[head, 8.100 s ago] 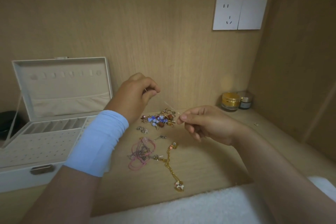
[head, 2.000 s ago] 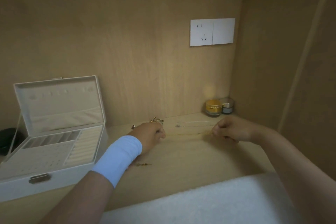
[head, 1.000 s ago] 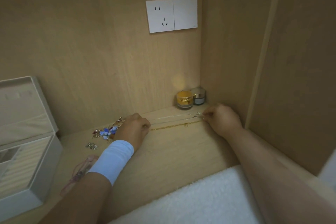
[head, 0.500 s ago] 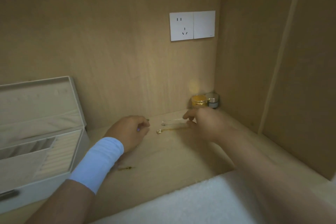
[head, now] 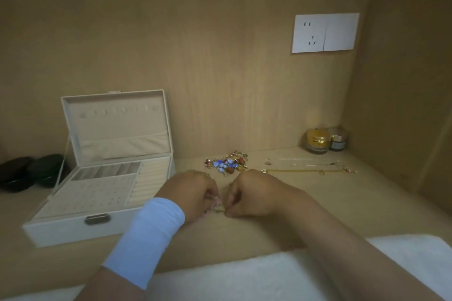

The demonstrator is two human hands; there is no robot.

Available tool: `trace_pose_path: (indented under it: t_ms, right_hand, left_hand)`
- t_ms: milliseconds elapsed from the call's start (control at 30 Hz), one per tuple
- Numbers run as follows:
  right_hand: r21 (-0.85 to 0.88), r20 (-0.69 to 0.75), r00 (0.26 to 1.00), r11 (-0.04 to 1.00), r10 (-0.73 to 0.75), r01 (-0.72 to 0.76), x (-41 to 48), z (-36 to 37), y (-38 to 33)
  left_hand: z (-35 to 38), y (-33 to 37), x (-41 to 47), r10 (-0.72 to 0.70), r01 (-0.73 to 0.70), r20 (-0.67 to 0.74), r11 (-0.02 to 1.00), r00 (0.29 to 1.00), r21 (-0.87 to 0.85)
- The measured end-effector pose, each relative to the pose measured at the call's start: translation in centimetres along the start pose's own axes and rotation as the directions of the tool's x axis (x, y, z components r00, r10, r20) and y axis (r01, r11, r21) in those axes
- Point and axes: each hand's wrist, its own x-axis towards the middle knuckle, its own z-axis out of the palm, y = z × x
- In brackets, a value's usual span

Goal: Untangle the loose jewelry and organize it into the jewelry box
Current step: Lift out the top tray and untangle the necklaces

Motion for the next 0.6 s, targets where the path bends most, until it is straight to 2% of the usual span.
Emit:
trace_pose_path:
  t_ms: [133, 200, 333, 500, 600]
  right_hand:
    - [-0.118, -0.047, 0.998, 0.992, -0.047, 0.041, -0.1, 0.2, 0.6]
    - [-0.158, -0.048, 0.998, 0.987, -0.048, 0.040, -0.2, 0.3, 0.9]
    - [-0.058, -0.010, 1.000, 0.998, 0.019, -0.019, -0.4, 0.1, 1.5]
    - [-0.062, 0.039, 0.991, 0.990, 0.126, -0.123, -0.7, -0.7, 2.0]
    - [0.055, 0.052, 0.986, 0.986, 0.157, -0.160, -1.1, -1.1, 2.1]
  left_hand:
    - [0.9, -0.5, -0.1, 0.008, -0.004, 0.062, 0.998, 0.998, -0.068]
    - [1.2, -0.6, -0.1, 0.016, -0.011, 0.048, 0.995, 0.999, -0.103]
    - [1.3, -0.2, 0.0, 0.058, -0.061, -0.019, 0.987, 0.998, -0.151]
    - [1.7, 0.1, 0.0, 0.094, -0.088, 0.022, 0.979, 0.995, -0.185]
    - [1.9, 0.4, 0.3, 0.091, -0.091, -0.012, 0.979, 0.996, -0.180]
